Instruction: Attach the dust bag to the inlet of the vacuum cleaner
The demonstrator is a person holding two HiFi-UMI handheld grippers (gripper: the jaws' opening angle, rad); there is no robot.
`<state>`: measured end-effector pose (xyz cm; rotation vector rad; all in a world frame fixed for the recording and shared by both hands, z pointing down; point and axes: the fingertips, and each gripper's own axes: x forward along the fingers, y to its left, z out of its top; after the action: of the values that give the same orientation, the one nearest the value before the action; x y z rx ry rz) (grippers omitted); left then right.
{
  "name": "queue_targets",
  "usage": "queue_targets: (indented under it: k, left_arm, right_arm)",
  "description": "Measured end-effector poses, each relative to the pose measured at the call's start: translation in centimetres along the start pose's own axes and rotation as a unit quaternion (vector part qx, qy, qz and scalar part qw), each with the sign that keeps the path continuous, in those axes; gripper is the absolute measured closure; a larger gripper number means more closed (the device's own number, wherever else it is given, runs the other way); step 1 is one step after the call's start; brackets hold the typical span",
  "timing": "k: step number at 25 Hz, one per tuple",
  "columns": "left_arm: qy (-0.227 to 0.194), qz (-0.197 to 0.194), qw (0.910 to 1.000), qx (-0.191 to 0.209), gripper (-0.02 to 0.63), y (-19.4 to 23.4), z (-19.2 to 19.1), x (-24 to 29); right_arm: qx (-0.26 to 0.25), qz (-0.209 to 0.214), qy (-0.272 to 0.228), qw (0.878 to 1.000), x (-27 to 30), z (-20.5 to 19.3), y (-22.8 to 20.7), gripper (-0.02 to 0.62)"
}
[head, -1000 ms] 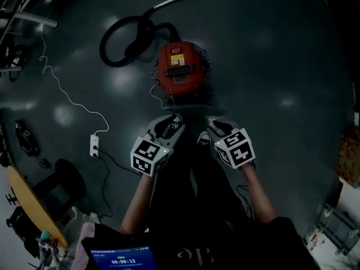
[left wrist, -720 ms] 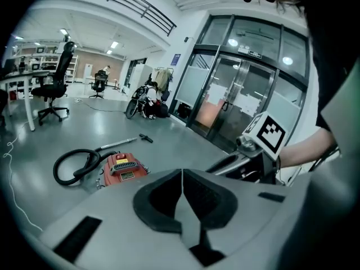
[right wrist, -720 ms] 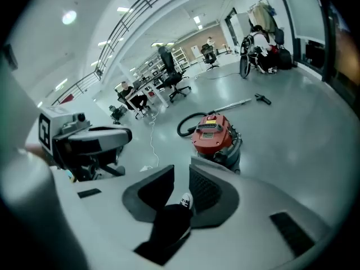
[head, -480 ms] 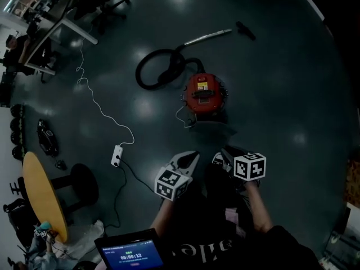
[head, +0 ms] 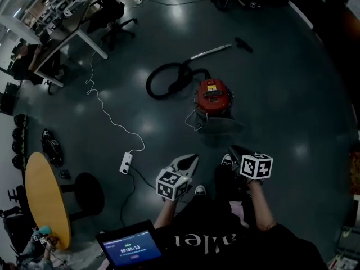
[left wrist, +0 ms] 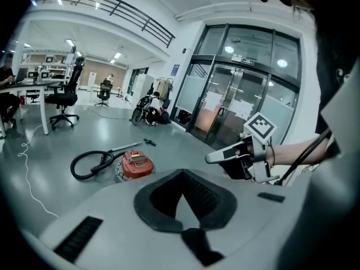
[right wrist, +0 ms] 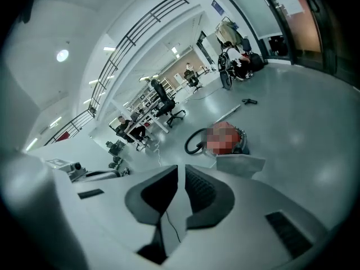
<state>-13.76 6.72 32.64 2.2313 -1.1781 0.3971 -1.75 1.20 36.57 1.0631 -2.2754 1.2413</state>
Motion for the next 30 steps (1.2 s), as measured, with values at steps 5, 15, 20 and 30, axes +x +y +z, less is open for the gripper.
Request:
queue_targets:
  k: [5,15,20,30]
  left_arm:
    - [-0.018,-0.018,0.9996,0.01,0.601,-2.8,-2.8,-7.1]
    - [-0.034,-0.068,0.9971,0.005,0.601,-6.7,-7.7,-12.9]
    - [-0.039,-0.075,0.9961,0.026,0.601,-10.5,-8.4,-13.6]
    - [-0.042,-0.061,0.9971,0.02,0.601,-23.3,-13.8,-14.1]
  right_arm:
    - [-0.021,-0.004,-0.025,0.999,-4.0,-6.5,6.8,0.543]
    - [-0.08,-0.015,-0.04,0.996,-9.0,-12.8,13.8,0.543]
    - [-0.1,-0.007,-0.044,0.994,-12.0,-14.6,14.5,0.543]
    - [-0.131,0.009,-0.039,0.991,-22.9,-22.4,11.5,0.543]
